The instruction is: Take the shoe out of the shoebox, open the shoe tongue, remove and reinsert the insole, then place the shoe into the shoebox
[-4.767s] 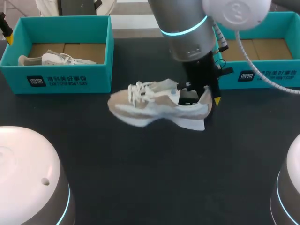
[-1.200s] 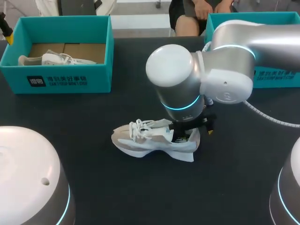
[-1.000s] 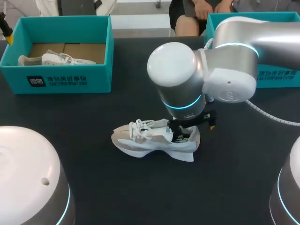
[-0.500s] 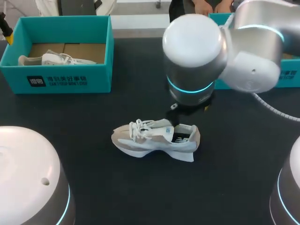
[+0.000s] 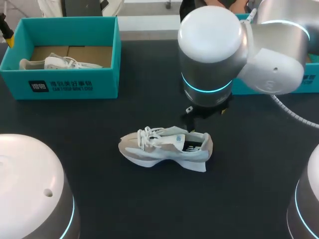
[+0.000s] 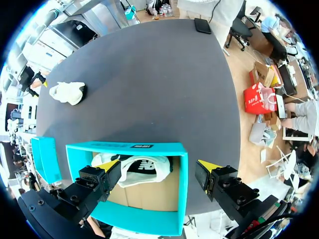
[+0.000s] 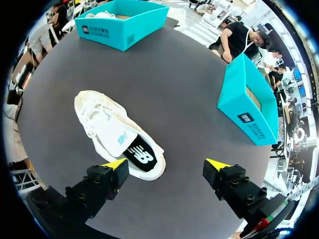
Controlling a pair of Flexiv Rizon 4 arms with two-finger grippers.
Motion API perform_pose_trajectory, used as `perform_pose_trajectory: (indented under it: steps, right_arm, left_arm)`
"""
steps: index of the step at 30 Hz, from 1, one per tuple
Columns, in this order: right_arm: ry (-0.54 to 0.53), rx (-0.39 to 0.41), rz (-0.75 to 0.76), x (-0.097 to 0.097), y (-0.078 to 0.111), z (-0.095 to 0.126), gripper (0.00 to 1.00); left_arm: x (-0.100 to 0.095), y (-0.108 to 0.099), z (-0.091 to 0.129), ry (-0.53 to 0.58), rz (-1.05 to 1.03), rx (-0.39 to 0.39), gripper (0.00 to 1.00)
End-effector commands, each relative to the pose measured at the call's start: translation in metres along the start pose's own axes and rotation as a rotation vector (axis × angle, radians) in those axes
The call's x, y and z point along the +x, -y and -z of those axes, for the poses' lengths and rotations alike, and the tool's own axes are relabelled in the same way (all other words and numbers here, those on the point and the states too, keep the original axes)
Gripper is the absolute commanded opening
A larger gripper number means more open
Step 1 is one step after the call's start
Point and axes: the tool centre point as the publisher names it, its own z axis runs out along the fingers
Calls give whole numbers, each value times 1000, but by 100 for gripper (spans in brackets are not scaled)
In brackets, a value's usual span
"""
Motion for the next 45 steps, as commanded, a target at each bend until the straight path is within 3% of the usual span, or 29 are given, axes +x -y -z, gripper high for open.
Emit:
perform_pose_trajectory:
  steps: [1, 4, 11, 26, 29, 36, 45]
  right_arm:
    - [-69, -75, 131, 2, -8, -3, 100]
    - [-209, -213, 261, 1, -13, -6, 100]
    - [-404, -347, 511, -6, -22, -1, 100]
    - [-424, -347, 541, -7, -22, 2, 100]
    - [-490, -536, 570, -17, -5, -3, 100]
    - [-536, -839, 648, -50, 32, -8, 100]
    - [-734, -1065, 692, -72, 41, -32, 100]
  left_arm:
    - [-1, 1, 0, -3, 0, -2, 100]
    - [-1, 1, 0, -3, 0, -2, 100]
    - [-1, 1, 0, -3, 0, -2, 100]
    - [-1, 1, 0, -3, 0, -2, 100]
    - [-1, 1, 0, -3, 0, -2, 100]
    - [-1, 1, 0, -3, 0, -2, 100]
    - [-1, 1, 0, -3, 0, -2, 100]
